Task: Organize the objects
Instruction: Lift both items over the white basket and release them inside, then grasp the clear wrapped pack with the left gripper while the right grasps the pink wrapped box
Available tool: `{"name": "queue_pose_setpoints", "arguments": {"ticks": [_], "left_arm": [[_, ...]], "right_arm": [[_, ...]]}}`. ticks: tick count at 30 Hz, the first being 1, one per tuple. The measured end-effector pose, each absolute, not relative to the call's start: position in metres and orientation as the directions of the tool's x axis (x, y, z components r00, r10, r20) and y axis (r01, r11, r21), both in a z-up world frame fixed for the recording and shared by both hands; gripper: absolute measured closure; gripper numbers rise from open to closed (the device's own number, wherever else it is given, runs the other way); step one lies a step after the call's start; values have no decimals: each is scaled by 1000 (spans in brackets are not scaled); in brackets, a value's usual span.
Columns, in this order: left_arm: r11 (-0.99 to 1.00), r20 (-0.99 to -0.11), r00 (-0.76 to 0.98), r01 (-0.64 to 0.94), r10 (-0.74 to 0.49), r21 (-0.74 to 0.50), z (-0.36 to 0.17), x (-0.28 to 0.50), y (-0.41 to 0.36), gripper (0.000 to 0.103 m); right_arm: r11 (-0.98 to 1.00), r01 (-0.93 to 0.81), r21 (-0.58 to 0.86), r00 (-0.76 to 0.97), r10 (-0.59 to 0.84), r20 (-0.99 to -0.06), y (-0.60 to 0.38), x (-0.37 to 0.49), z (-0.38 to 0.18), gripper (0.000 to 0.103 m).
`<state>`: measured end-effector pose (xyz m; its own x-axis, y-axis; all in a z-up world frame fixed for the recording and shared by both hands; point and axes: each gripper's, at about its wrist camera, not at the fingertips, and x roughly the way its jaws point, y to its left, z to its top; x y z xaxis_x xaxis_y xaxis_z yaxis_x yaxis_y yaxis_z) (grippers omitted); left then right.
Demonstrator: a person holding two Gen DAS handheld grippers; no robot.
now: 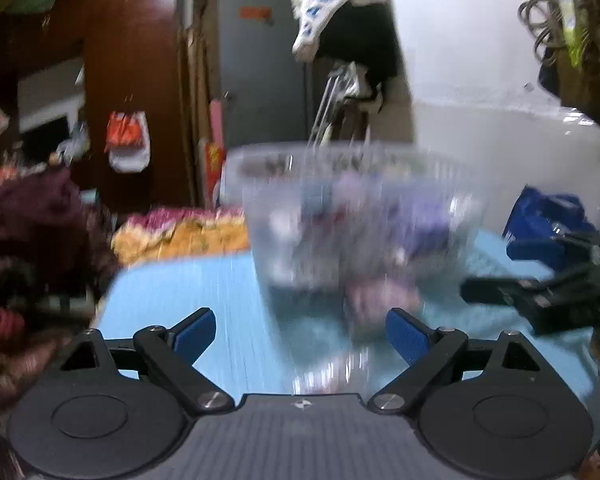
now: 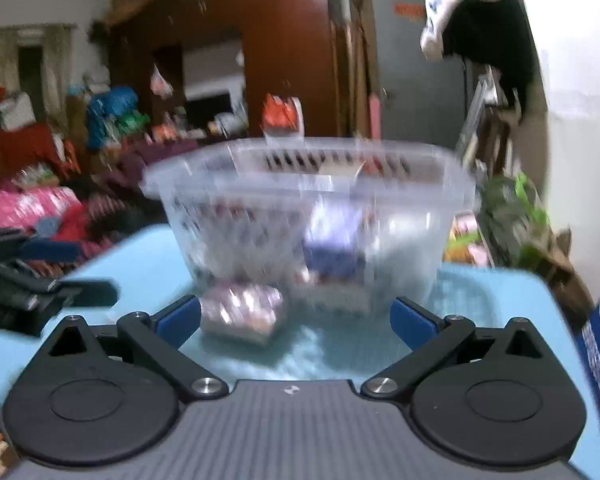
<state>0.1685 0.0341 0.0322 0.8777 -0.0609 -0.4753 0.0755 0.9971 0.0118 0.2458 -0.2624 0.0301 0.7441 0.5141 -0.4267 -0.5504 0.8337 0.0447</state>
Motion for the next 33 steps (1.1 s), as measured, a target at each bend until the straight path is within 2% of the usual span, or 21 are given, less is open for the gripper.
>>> {"name": "queue_pose_setpoints", "arguments": {"ticks": [4, 6, 9, 10, 12, 19, 22, 25, 32, 33], "left_arm": [[995, -565, 820, 95, -90, -21, 5, 182, 29, 11], [995, -578, 810, 96, -93, -26, -3, 187, 26, 11], [995, -583, 807, 89, -99, -45, -3, 191, 28, 17], [996, -582, 808, 79, -91, -46, -4, 192, 29, 29], [998, -586, 809, 54, -55, -18, -5, 194, 28, 43], [997, -558, 828, 26, -62, -72, -5, 196, 57, 44], [986, -551, 827, 22, -112, -167, -7, 199, 73, 44], [988, -532, 841, 16, -95, -151, -6, 196, 70, 44], [991, -520, 850, 17, -83, -130, -5, 194, 66, 44], [992, -517, 852, 18, -80, -124, -5, 193, 65, 44]], "right_arm": [[848, -519, 106, 723, 502, -475, -258, 261, 21, 0], [854, -511, 100, 727, 491, -480, -255, 258, 19, 0], [862, -497, 97, 734, 477, -483, -256, 256, 13, 0], [860, -498, 114, 728, 486, -484, -256, 259, 11, 0], [853, -500, 152, 714, 505, -486, -256, 261, 9, 0], [844, -512, 157, 688, 513, -513, -233, 269, 4, 0], [825, -545, 146, 672, 534, -513, -220, 268, 3, 0], [823, -554, 128, 666, 530, -525, -212, 268, 2, 1], [815, -568, 116, 636, 523, -567, -204, 269, -2, 12], [813, -570, 121, 632, 528, -568, -205, 269, -2, 17]]}}
